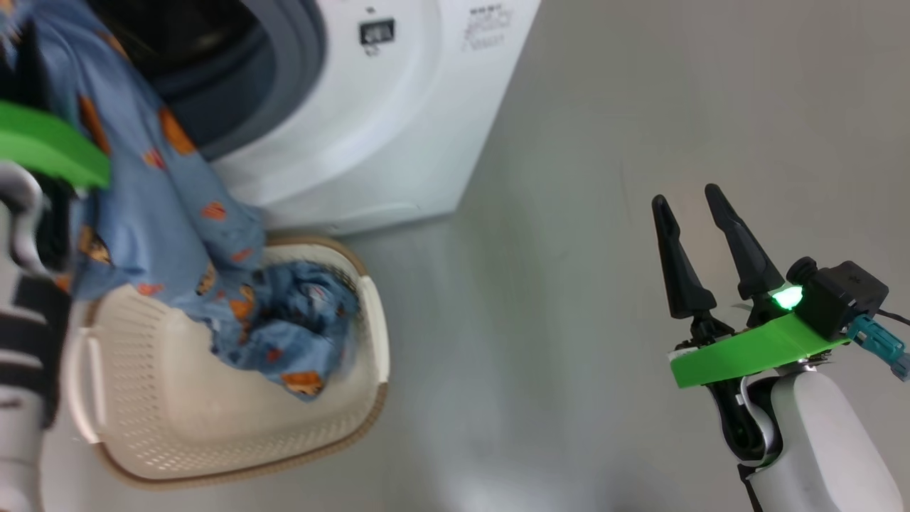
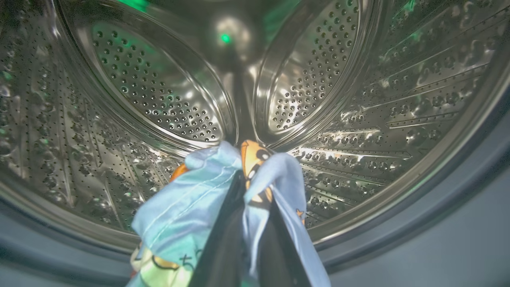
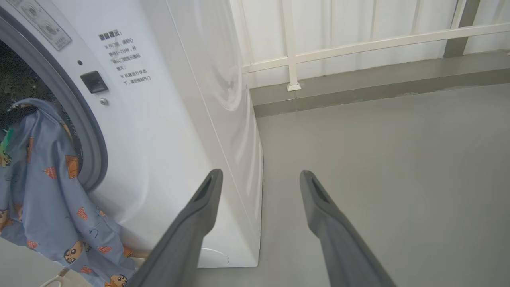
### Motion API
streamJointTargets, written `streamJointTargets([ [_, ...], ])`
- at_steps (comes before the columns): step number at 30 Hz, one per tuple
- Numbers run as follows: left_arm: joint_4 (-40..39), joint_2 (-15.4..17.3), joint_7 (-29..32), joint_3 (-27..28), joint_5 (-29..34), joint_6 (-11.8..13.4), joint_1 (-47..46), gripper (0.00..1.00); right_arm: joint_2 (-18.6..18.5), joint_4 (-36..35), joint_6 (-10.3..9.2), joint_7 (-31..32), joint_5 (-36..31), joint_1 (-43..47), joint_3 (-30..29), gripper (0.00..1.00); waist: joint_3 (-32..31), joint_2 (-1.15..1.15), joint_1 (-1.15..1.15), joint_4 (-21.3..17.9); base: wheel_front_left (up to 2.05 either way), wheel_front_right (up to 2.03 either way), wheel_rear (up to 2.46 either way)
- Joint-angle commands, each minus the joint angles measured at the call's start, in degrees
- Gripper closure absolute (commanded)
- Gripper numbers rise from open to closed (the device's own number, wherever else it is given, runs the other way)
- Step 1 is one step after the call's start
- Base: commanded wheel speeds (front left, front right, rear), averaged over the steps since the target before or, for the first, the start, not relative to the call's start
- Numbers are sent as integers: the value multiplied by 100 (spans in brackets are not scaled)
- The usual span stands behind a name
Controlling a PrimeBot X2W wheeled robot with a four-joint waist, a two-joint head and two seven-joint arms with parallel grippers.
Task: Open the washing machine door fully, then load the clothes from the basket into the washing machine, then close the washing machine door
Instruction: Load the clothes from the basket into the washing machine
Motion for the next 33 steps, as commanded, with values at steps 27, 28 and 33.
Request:
streamJointTargets([
  [27,-178,386,-35,1164,977,250,-1738,0,357,-230,9,-27,-16,-212,162,0,1323,0,0,-835,0,0,0],
  [28,86,346,-8,1162,932,231,-1770,0,360,-232,9,-27,-15,-218,157,0,1320,0,0,-808,0,0,0],
  [33,852,302,-15,943,999,120,-1953,0,374,-213,9,-27,-10,-245,174,0,1270,0,0,-686,0,0,0],
])
